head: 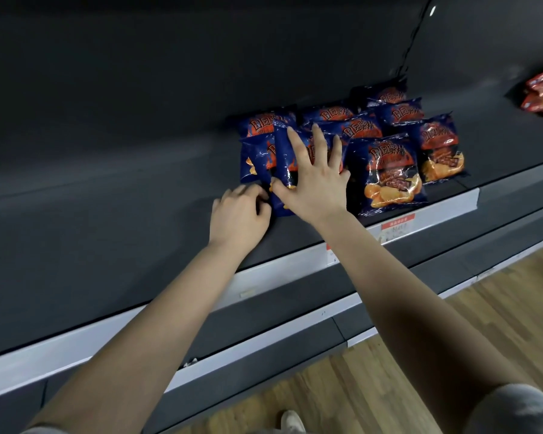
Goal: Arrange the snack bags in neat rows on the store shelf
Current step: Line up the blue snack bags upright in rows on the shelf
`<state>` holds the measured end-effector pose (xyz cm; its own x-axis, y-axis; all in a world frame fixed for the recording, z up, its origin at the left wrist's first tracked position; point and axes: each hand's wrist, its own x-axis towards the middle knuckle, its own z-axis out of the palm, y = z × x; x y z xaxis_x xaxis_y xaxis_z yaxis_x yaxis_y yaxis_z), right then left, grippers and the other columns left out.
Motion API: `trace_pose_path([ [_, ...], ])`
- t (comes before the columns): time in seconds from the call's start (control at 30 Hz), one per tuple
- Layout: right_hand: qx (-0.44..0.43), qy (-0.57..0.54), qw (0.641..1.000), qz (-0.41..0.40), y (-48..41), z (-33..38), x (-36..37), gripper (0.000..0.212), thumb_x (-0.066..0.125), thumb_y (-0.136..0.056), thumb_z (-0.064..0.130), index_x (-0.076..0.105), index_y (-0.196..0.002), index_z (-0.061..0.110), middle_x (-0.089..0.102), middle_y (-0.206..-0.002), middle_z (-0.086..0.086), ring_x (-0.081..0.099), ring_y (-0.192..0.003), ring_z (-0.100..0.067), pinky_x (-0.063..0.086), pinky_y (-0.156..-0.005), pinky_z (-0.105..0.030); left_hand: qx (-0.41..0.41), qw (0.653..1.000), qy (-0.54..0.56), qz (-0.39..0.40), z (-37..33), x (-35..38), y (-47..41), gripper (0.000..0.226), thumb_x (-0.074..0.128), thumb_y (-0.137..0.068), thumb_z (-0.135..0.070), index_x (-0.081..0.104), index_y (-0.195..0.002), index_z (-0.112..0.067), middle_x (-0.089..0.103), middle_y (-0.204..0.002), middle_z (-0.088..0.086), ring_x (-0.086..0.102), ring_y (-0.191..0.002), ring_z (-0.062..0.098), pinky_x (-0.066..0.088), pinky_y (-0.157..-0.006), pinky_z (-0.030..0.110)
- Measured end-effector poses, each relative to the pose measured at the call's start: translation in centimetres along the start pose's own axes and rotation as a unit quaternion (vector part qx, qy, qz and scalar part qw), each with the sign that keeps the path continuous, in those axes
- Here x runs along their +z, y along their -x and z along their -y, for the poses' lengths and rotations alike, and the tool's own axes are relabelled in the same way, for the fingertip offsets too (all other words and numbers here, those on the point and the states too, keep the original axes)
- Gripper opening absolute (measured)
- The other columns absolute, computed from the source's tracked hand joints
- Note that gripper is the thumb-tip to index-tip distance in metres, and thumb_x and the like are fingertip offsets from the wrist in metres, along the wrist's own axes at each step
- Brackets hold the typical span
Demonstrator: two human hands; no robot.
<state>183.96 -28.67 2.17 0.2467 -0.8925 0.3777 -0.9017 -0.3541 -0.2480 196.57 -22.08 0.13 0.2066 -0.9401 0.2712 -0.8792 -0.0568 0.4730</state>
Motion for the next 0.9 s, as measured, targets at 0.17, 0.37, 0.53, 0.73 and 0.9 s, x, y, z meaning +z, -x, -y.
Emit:
trace_pose_path([
  [0.17,-0.01,-0.031,0.998,-0.045,0.6,-0.4,-0.4,0.079,0.055,-0.078,0.047,0.021,-0.148,0.035,0.016,-0.157,-0.005,0.012,-0.141,-0.041,0.033,-0.098,-0.06,-0.01,1.0,-0.004,0.007,0.1,-0.2,0.0,0.025,0.047,-0.086,-0.019,0.062,-0.106,-0.019,0.06,-0.122,0.002,0.051,-0.11,0.028,0.034,-0.089,0.035],
  [0.37,-0.064,0.007,0.997,-0.049,2.2,-0.8,-1.0,0.073,0.043,-0.071,0.049,0.036,-0.143,0.036,0.032,-0.151,-0.005,0.028,-0.134,-0.039,0.038,-0.093,-0.057,-0.021,1.0,0.005,0.0,0.1,-0.4,-0.2,0.026,0.045,-0.089,-0.021,0.062,-0.108,-0.018,0.06,-0.12,0.005,0.051,-0.111,0.031,0.034,-0.091,0.037],
  [0.53,-0.073,0.018,0.994,-0.082,2.6,-1.4,-0.8,0.054,0.039,-0.08,0.056,0.062,-0.123,0.034,0.054,-0.135,-0.005,0.043,-0.126,-0.04,0.027,-0.102,-0.067,-0.017,1.0,0.01,-0.013,0.0,-0.3,0.0,0.029,0.039,-0.095,-0.023,0.061,-0.111,-0.014,0.062,-0.117,0.009,0.052,-0.106,0.034,0.035,-0.088,0.039],
  [0.73,-0.075,0.042,0.995,-0.051,1.6,-0.7,-0.5,0.064,0.027,-0.087,0.062,0.029,-0.146,0.037,0.023,-0.156,-0.006,0.016,-0.143,-0.038,0.009,-0.11,-0.063,-0.034,0.999,0.013,-0.008,0.2,-0.3,-0.1,0.029,0.037,-0.095,-0.023,0.061,-0.108,-0.014,0.062,-0.113,0.01,0.053,-0.105,0.034,0.035,-0.089,0.04],
  [0.9,-0.088,0.068,0.993,-0.05,1.3,-0.8,1.0,0.063,0.031,-0.087,0.059,0.032,-0.146,0.036,0.027,-0.155,-0.006,0.02,-0.142,-0.038,0.011,-0.111,-0.062,-0.036,0.999,0.015,-0.012,0.2,-0.3,0.0,0.028,0.038,-0.095,-0.024,0.062,-0.107,-0.015,0.062,-0.114,0.008,0.053,-0.104,0.033,0.034,-0.089,0.037],
])
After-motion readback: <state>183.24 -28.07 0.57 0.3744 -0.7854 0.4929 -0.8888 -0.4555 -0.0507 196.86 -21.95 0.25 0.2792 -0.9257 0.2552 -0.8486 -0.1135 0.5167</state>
